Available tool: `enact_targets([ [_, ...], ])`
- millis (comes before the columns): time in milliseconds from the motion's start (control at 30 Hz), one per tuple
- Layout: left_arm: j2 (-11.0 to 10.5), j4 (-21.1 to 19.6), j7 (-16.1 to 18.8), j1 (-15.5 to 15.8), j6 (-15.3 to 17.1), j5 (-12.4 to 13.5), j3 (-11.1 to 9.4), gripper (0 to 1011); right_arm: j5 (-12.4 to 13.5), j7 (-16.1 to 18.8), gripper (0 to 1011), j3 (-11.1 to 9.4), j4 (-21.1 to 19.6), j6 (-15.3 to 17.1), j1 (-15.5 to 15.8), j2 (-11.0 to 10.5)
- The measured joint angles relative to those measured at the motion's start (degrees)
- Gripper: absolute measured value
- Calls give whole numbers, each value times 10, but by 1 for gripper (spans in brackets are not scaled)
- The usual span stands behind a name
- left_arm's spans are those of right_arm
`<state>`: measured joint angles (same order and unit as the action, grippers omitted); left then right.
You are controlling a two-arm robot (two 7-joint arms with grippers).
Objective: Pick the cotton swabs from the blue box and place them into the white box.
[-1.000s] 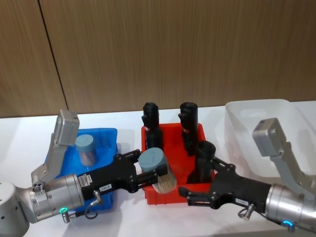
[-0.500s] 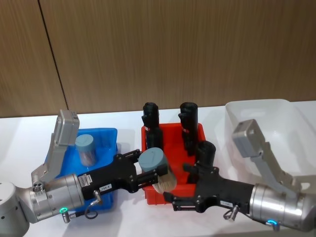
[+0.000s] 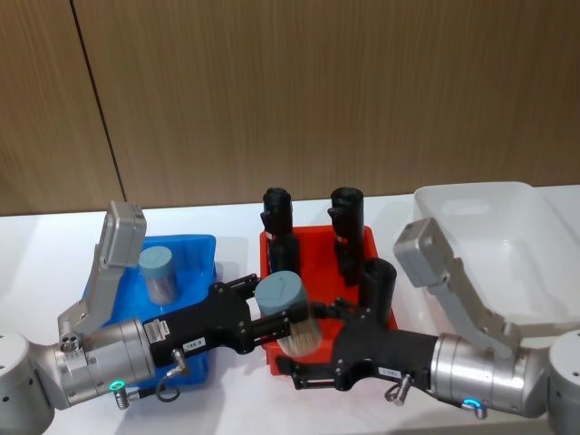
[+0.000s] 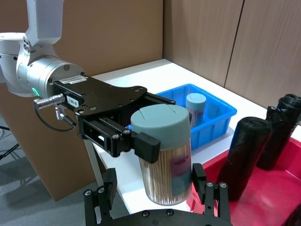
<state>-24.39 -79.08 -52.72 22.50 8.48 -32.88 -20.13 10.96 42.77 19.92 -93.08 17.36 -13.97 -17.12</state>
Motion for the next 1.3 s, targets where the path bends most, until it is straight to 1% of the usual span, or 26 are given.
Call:
enact_targets([
  [433, 0, 0, 0, 0, 0, 0, 0, 660, -11, 0, 999, 11, 26, -3, -22, 16],
  [567, 0, 0, 0, 0, 0, 0, 0, 661, -14, -2, 926, 13, 33, -4, -27, 18],
  [633, 0, 0, 0, 0, 0, 0, 0, 661, -14, -3, 863, 14, 36, -5, -29, 19],
  [700, 0, 0, 0, 0, 0, 0, 0, 660, -14, -4, 834, 14, 39, -7, -31, 20],
  [733, 0, 0, 0, 0, 0, 0, 0, 660, -14, -4, 782, 14, 40, -7, -31, 20],
  [800, 0, 0, 0, 0, 0, 0, 0, 661, -14, -5, 718, 14, 43, -9, -33, 20],
  [833, 0, 0, 0, 0, 0, 0, 0, 660, -14, -5, 718, 14, 43, -9, -33, 20],
  [867, 0, 0, 0, 0, 0, 0, 0, 661, -13, -5, 660, 15, 45, -10, -34, 20],
  [967, 0, 0, 0, 0, 0, 0, 0, 661, -11, -4, 637, 15, 47, -11, -35, 20],
  [1300, 0, 0, 0, 0, 0, -1, 0, 668, -1, -1, 636, 15, 49, -14, -37, 16],
])
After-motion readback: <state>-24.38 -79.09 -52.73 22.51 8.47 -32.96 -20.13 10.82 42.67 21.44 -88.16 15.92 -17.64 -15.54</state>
